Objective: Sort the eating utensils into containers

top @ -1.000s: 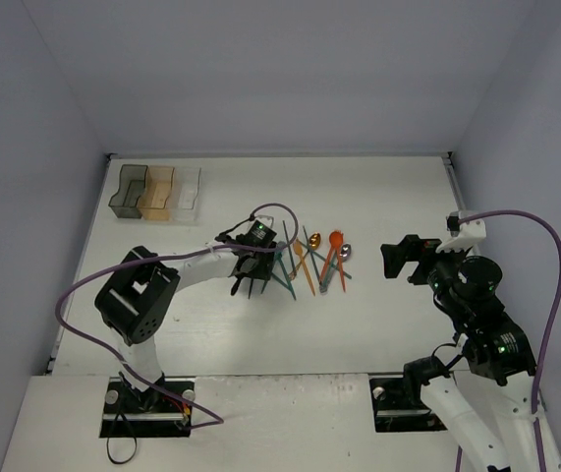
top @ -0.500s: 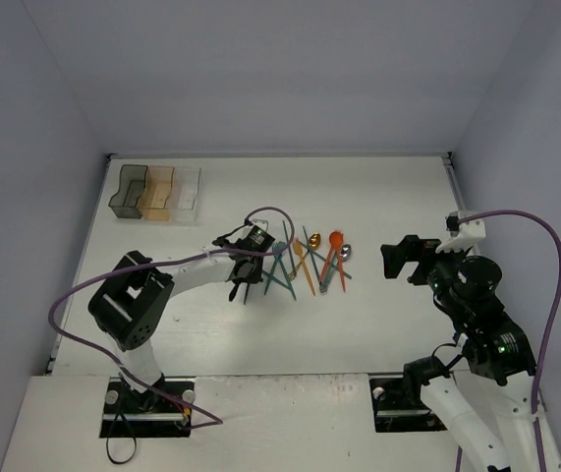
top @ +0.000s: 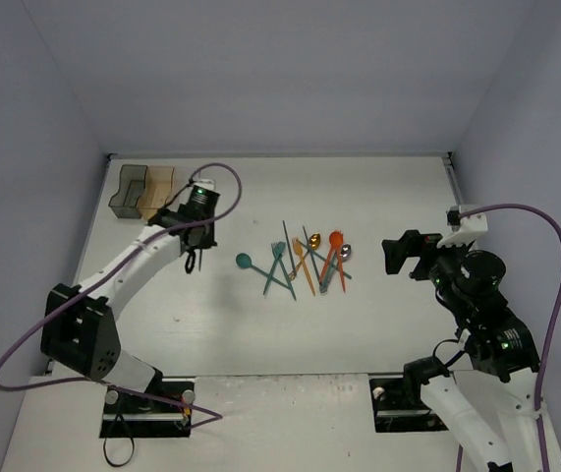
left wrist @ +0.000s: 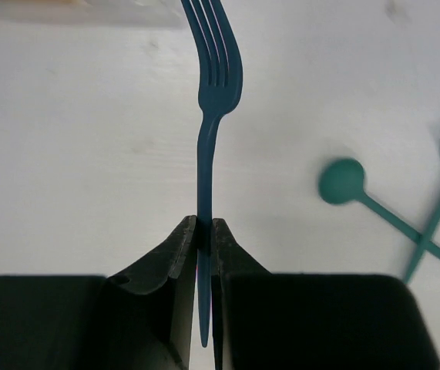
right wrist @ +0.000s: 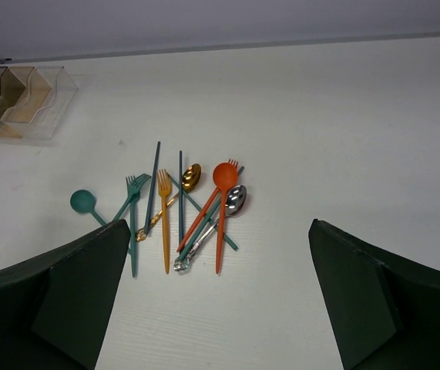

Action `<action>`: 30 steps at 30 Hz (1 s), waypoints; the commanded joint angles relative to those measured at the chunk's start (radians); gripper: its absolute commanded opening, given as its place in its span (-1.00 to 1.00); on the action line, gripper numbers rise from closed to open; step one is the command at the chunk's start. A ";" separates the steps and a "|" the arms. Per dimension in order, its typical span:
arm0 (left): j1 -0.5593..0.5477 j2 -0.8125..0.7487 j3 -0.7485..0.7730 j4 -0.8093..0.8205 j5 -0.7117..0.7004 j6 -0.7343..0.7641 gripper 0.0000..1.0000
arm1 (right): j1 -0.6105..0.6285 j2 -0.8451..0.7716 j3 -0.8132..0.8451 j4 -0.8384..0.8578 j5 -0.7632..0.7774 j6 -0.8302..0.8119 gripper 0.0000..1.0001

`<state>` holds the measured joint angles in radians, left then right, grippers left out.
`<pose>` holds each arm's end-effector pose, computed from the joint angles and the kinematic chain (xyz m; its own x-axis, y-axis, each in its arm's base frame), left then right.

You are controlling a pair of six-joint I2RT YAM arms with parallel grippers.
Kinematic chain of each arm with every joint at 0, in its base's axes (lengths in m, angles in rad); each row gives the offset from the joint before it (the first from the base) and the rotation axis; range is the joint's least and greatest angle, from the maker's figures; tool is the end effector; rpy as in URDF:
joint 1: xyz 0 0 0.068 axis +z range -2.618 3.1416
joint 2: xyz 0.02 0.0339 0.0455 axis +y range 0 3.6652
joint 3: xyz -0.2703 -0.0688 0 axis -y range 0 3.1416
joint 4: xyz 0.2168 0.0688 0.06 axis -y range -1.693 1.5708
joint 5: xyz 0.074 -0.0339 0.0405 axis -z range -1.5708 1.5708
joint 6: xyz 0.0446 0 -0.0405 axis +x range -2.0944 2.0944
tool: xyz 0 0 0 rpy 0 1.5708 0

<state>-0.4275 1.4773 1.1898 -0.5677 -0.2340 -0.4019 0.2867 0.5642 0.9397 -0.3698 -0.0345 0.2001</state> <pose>0.2743 -0.1136 0.2901 -0.7357 -0.0830 -0.6722 -0.0249 0.9951 -0.0956 0.0858 0.0269 0.3940 -0.0574 0.1902 -0.9801 -0.3105 0.9296 0.1986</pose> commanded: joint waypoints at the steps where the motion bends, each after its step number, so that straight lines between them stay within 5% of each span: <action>1: 0.161 -0.040 0.139 -0.049 -0.113 0.303 -1.00 | -0.006 0.029 0.053 0.062 -0.008 -0.028 1.00; 13: 0.462 0.325 0.559 -0.048 -0.223 0.629 -1.00 | -0.001 0.077 0.055 0.057 -0.014 -0.054 1.00; 30: 0.524 0.642 0.762 -0.061 -0.253 0.770 -1.00 | -0.001 0.183 0.057 0.058 0.027 -0.077 1.00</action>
<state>0.0875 2.1288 1.8775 -0.6345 -0.4545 0.3316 0.2867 0.7205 0.9588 -0.3706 -0.0320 0.1477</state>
